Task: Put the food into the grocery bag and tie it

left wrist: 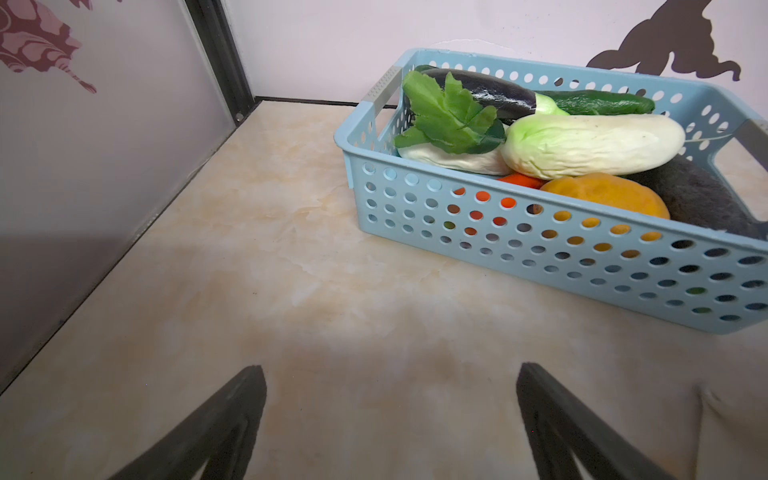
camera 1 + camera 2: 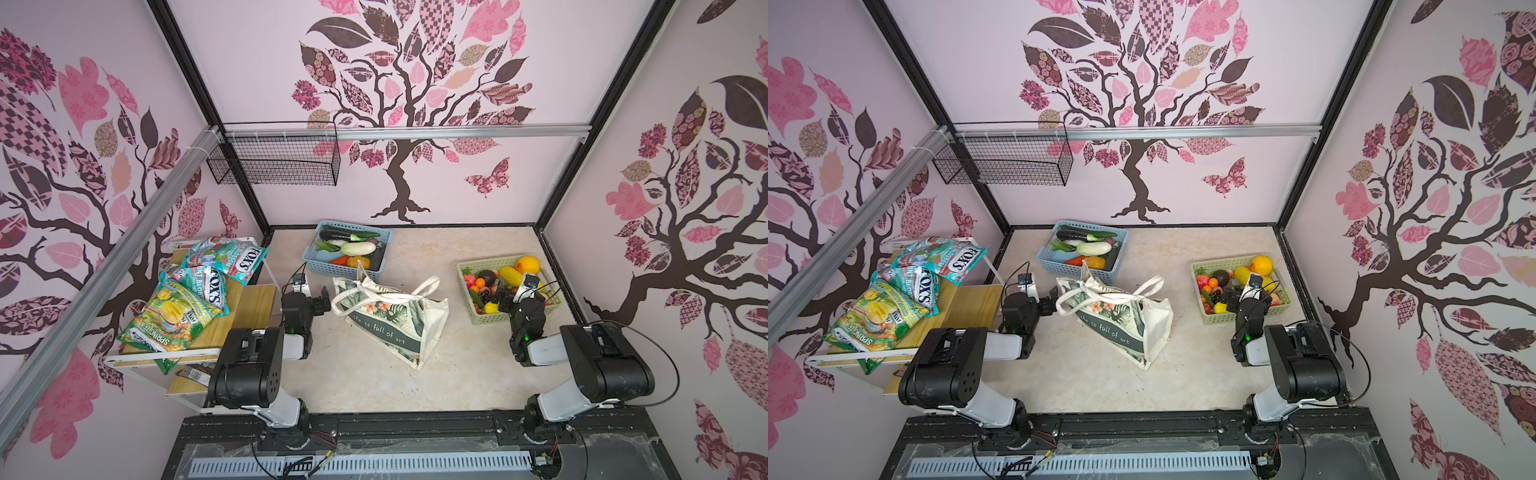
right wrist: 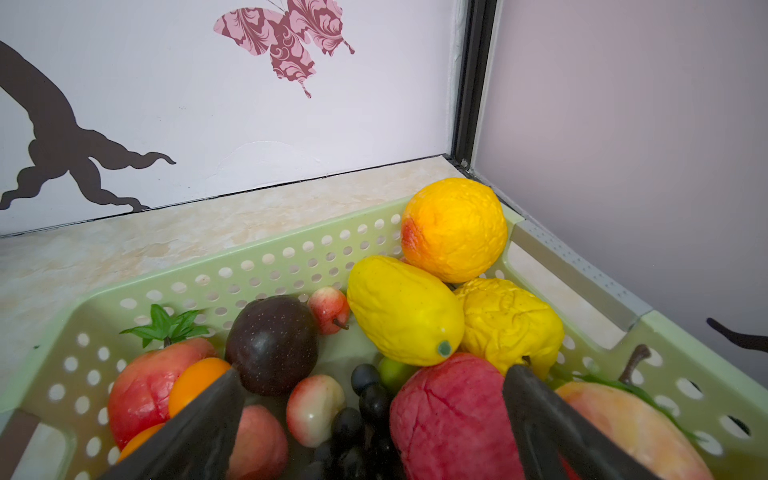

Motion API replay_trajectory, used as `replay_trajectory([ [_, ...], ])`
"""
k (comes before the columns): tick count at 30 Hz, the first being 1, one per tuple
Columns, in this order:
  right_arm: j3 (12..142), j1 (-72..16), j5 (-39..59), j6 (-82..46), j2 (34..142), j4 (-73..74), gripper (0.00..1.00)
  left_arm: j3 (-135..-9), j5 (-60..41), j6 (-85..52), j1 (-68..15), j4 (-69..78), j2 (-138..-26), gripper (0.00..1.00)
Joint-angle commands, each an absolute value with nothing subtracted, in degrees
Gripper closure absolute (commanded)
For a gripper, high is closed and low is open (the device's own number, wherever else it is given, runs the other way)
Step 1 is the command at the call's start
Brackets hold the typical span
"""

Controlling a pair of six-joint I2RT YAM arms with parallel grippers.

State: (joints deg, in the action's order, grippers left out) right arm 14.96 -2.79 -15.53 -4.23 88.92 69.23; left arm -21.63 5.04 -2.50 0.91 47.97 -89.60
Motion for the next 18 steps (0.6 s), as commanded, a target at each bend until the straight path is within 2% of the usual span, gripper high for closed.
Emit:
replay_trajectory([
  [1,15.0,-2.8,-13.7,-4.8,89.3,68.6,0.0,-22.4,5.9,-1.7,0.9,48.9,-89.2,0.03],
  [18,15.0,-2.8,-13.7,-4.8,89.3,68.6,0.0,-22.9,3.7,-1.7,1.4,48.1,-89.5,0.03],
])
